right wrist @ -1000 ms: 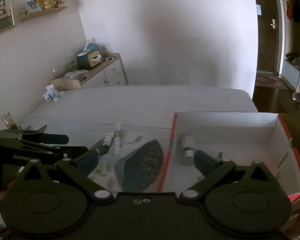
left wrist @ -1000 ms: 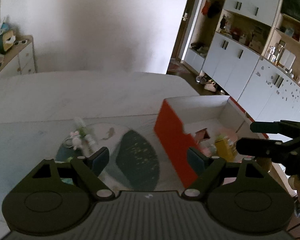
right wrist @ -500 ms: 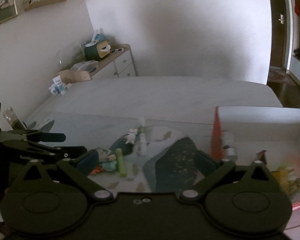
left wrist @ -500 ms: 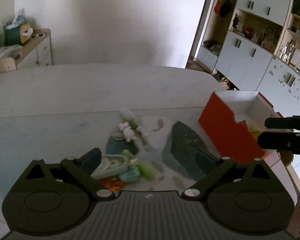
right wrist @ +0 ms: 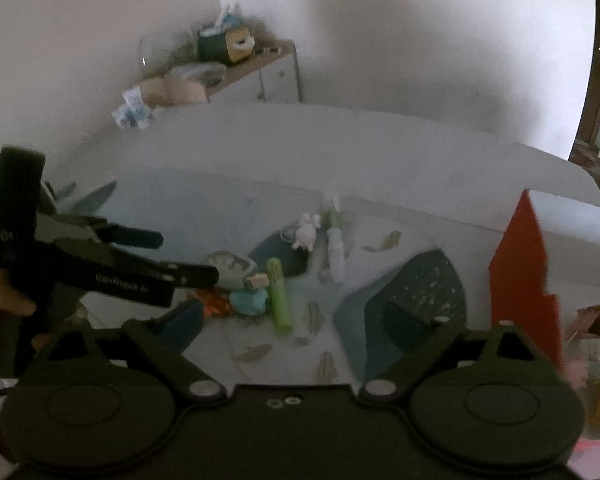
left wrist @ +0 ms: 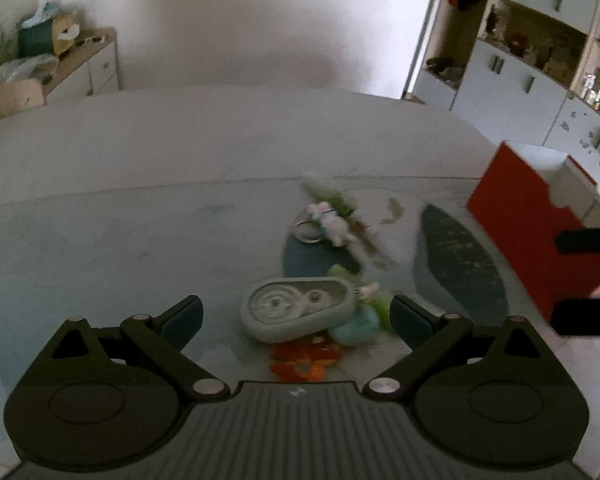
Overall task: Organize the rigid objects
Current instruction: 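Withdraw both tools from the box toward the items on the table, then close the right gripper on the lime-green stick while the left gripper grasps the grey tape dispenser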
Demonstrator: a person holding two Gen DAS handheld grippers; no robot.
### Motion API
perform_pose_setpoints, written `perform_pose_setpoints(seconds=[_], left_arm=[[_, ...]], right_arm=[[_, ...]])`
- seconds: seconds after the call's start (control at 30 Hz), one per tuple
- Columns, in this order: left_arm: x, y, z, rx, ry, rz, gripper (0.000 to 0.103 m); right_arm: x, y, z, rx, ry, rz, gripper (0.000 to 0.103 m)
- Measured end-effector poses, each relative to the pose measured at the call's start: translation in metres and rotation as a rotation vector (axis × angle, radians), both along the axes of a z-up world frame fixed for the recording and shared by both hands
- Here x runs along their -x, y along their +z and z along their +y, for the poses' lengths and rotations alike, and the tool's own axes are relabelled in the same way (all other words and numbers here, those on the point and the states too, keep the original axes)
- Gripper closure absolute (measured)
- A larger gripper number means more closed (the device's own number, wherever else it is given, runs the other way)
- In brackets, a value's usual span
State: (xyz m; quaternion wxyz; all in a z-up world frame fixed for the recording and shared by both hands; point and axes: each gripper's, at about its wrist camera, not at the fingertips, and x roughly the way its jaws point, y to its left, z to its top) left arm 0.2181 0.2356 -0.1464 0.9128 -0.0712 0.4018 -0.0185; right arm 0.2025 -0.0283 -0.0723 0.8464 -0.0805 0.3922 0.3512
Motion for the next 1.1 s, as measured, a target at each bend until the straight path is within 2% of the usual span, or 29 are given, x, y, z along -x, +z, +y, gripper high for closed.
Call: perform_pose_setpoints(seconds=[0.13, 0.37, 0.53, 0.73, 1.1], left_arm=[[-0.010, -0.015, 0.010, 0.031, -0.011, 0.034, 0.003], [-0.022, -0.028, 0.014, 0.009, -0.129, 0.033, 0.003], [-0.031, -0.038, 0.025, 0.012, -0.132, 0.054, 0.003], [-0.036, -0.043, 0.025, 0.016, -0.174, 0.059, 0.003], [-0.053, -0.047, 0.026, 0.029, -0.178, 0.046, 0.005]], right_arm=[[-0.007, -0.017, 0.015, 0.048, 0.032, 0.022, 0.020], [-0.021, -0.038, 0.032, 0.082, 0.090, 0.064, 0.035], [-0.033, -0.053, 0.041, 0.110, 0.084, 0.091, 0.048], [-0.038, -0.065, 0.050, 0.155, 0.091, 0.083, 0.061], [-0.047, -0.074, 0.067, 0.197, 0.113, 0.014, 0.069]])
